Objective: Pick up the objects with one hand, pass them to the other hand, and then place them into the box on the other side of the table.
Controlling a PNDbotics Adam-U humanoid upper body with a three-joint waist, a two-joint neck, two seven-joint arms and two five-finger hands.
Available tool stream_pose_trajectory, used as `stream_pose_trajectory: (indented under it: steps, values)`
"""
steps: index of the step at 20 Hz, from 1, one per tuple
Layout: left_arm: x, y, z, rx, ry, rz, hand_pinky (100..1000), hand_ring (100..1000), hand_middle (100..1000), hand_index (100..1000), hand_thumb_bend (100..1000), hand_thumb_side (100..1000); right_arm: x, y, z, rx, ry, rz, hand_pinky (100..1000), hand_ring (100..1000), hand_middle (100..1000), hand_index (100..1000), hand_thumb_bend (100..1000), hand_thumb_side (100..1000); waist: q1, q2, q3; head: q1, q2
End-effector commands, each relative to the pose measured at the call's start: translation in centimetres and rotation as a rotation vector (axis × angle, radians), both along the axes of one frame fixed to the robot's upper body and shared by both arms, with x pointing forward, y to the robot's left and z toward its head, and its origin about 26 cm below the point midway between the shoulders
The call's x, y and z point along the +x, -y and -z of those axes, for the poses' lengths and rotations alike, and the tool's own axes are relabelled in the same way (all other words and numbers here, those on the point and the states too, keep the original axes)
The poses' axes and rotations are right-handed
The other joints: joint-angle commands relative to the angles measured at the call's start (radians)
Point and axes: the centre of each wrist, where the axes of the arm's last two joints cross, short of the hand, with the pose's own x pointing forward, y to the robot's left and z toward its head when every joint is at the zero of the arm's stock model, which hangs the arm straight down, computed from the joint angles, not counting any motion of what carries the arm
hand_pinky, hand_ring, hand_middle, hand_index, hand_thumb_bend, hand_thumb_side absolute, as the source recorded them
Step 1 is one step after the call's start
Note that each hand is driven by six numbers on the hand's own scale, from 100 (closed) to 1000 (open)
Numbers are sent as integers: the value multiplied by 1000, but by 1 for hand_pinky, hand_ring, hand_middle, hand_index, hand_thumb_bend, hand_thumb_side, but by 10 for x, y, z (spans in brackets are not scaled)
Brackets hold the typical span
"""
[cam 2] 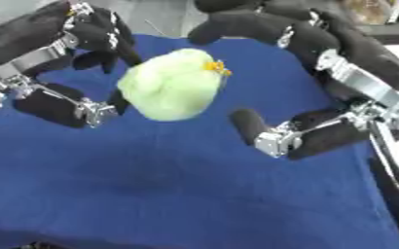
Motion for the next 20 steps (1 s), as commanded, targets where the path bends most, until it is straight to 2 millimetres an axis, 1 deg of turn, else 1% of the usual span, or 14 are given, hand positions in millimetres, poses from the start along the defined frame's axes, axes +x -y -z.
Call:
stream_pose_trajectory:
  steps: [1,5,6,8,9,10,17,20]
  values:
    - [-3,0,-9,2,26,15,665,325,100,364,100,235,-5,-3,-9,-2,58,-9,932,1000,868,1000,100,100,-1,-22,2,-4,2]
    - [-3,0,-9,0,22,29,666,326,100,365,100,240,-6,-6,-9,3,80,-6,923,1000,875,1000,100,100,-1,-22,4,-5,3]
    - [-3,0,-10,0,23,33,667,326,100,365,100,237,-6,-6,-9,6,88,-4,899,989,880,1000,100,100,-2,-22,4,-5,3]
    - [-3,1,-10,4,26,39,667,326,100,365,100,240,-6,-6,-10,20,111,-2,892,979,879,1000,100,100,-2,-22,4,-4,3]
    - [-3,1,-10,6,26,44,667,326,100,366,100,254,-6,-6,-10,26,118,-6,892,984,881,1000,100,100,-2,-22,5,-4,4]
    - [-4,2,-10,6,27,51,667,327,100,366,100,240,-7,-8,-10,30,125,-11,894,991,883,1000,100,100,-3,-22,5,-5,4]
    - [-4,11,-13,11,44,109,668,328,100,365,100,231,-9,-19,-14,20,170,-36,891,1000,901,1000,100,100,-2,-23,7,-9,5]
    - [-4,14,-14,7,55,129,668,330,100,367,100,222,-10,-21,-14,4,175,-41,910,1000,898,1000,100,100,-2,-23,8,-10,7]
